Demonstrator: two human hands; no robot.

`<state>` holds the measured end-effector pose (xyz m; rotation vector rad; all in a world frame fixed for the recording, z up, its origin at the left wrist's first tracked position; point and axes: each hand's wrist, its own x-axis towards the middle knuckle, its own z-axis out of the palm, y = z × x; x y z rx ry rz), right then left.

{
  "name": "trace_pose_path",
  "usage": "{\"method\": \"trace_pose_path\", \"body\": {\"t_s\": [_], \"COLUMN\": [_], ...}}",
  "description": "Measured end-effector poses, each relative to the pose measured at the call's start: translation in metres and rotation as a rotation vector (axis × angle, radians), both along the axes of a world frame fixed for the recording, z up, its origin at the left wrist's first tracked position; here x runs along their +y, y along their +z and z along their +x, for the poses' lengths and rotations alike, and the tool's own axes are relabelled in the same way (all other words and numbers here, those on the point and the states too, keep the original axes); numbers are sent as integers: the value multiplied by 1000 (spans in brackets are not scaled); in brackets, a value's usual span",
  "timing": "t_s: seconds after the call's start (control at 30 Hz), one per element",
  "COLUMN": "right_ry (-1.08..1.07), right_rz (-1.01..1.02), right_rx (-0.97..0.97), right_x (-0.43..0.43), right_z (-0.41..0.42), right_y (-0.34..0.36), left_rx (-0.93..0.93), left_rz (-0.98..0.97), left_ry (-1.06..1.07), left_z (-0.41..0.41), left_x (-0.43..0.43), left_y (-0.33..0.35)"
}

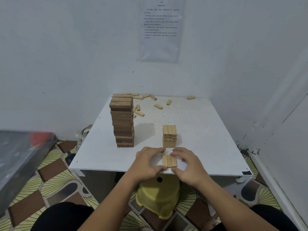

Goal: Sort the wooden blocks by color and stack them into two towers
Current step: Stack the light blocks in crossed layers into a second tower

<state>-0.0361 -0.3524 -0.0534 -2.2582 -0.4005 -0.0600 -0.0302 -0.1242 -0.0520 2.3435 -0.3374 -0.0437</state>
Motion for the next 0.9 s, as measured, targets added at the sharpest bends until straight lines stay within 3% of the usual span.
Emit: {"method": "trace_pose_path", "body": {"t_s": [0.27, 0.67, 0.9], "right_ry": [-57, -70, -220], "right_rz": [-11, -14, 15], "right_rx": [122, 143, -141], "right_x": [2, 2, 8], "right_z": [-3, -5, -7], "right_y": [8, 9, 4], "left_rx": [-2, 65, 95], "left_rz": [103, 55, -95], "left_ry": [-34, -19, -9], "left_z": [-4, -2, -3], "left_x": [-7, -6, 5], "left_y": [5, 4, 6]}}
